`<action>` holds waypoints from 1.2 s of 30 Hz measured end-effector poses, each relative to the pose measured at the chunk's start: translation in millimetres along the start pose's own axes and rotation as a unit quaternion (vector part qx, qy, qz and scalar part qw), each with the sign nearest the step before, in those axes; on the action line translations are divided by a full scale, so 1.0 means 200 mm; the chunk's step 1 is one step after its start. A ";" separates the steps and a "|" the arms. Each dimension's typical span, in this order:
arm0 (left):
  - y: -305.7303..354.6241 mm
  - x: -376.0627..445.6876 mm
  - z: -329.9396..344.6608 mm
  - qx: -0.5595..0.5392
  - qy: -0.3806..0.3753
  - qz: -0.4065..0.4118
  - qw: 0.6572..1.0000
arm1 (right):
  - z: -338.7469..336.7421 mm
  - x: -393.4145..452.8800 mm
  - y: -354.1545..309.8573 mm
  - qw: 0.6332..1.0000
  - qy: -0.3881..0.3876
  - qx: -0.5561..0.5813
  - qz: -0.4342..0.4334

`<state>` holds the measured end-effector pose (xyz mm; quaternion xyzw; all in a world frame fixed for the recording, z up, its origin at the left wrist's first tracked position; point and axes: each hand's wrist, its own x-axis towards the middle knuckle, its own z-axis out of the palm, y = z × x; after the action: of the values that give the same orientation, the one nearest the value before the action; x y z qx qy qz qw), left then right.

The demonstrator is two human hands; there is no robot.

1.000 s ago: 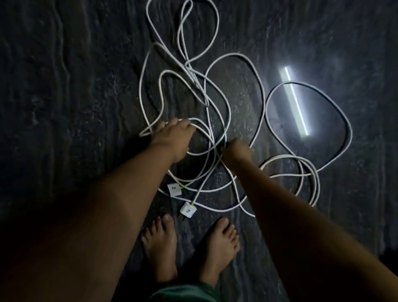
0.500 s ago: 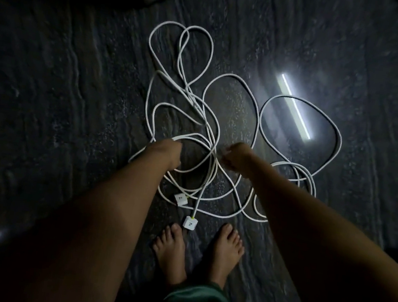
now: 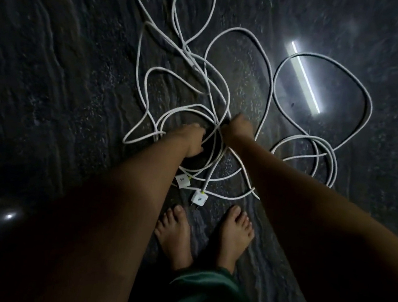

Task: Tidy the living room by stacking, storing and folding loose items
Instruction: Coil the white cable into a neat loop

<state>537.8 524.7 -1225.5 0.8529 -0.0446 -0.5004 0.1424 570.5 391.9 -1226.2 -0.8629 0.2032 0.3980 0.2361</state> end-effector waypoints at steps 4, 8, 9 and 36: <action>0.03 -0.17 -0.17 -0.011 0.005 -0.026 1.000 | -0.24 -0.08 -0.02 0.999 0.033 0.028 0.020; 0.16 -0.45 -0.45 -0.093 0.017 -0.031 0.995 | -0.62 -0.29 -0.13 0.999 -0.035 0.009 0.013; 0.20 -0.54 -0.56 -0.109 0.024 -0.032 0.993 | -0.72 -0.36 -0.18 0.997 -0.067 0.036 0.016; 1.55 -3.34 -2.74 -0.338 0.147 0.007 0.930 | -3.03 -3.06 -1.25 0.972 -0.140 0.019 -0.188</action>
<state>701.7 483.4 -324.2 0.8178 0.1430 -0.3541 0.4305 695.1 348.5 -339.7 -0.8167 0.0100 0.4596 0.3488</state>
